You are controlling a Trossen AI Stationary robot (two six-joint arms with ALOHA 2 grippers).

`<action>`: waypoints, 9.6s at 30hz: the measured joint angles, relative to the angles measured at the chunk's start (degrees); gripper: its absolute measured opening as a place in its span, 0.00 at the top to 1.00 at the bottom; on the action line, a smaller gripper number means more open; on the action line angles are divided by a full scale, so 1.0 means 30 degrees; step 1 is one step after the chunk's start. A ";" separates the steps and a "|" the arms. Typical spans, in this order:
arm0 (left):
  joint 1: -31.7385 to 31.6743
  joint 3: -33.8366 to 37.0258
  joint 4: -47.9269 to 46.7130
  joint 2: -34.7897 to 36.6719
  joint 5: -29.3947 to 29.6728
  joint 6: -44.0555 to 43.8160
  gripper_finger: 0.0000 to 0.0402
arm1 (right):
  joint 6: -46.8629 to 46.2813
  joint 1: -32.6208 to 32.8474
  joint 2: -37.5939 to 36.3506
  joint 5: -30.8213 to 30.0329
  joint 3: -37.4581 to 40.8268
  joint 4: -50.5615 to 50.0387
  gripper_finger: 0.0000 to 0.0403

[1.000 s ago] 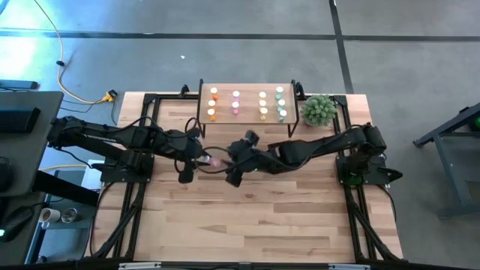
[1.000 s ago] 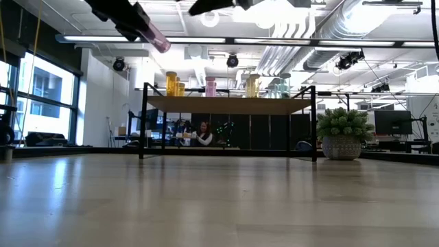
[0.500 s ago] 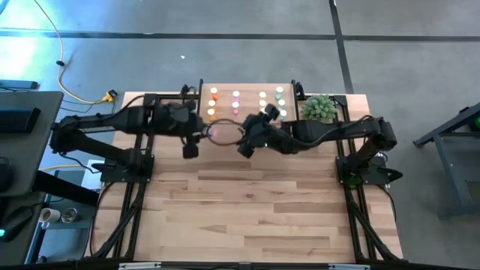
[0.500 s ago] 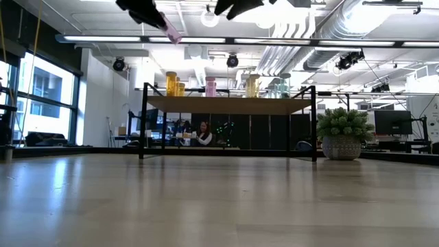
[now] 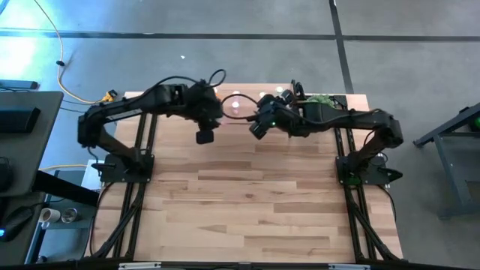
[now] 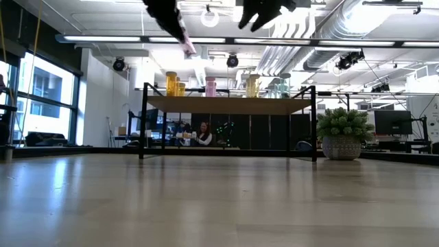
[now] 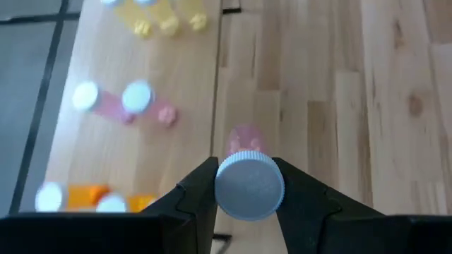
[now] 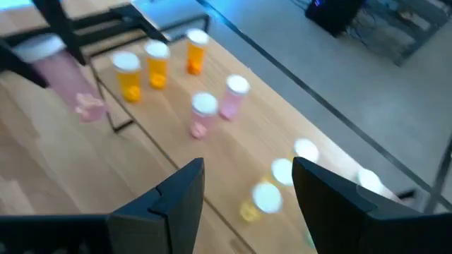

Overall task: Pick and place medicine bottles onto shelf by color
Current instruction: Put the pink pill bottle on the shelf aligned with the other pink pill bottles

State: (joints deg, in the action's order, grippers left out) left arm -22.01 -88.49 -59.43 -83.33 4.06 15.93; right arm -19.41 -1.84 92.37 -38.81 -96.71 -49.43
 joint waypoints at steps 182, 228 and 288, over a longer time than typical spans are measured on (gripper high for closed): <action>-0.1163 -0.9508 -0.6243 -1.0426 0.2877 0.8275 0.68 | -0.1046 -0.3624 -0.0317 0.0153 0.0007 -0.5159 0.49; -0.0697 -0.9508 -0.6166 -1.0404 0.5164 0.6233 0.65 | -0.1034 -0.3624 -0.0317 0.0758 0.0007 -0.5370 0.49; -0.1709 -1.0535 -0.6972 -1.0404 0.8502 0.0737 0.65 | -0.1042 -0.3631 -0.0317 0.0736 0.0012 -0.6198 0.49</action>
State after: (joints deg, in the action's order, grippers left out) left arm -27.14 -120.09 -80.35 -114.54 29.56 18.14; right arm -22.54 -12.73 91.42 -36.60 -96.67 -68.02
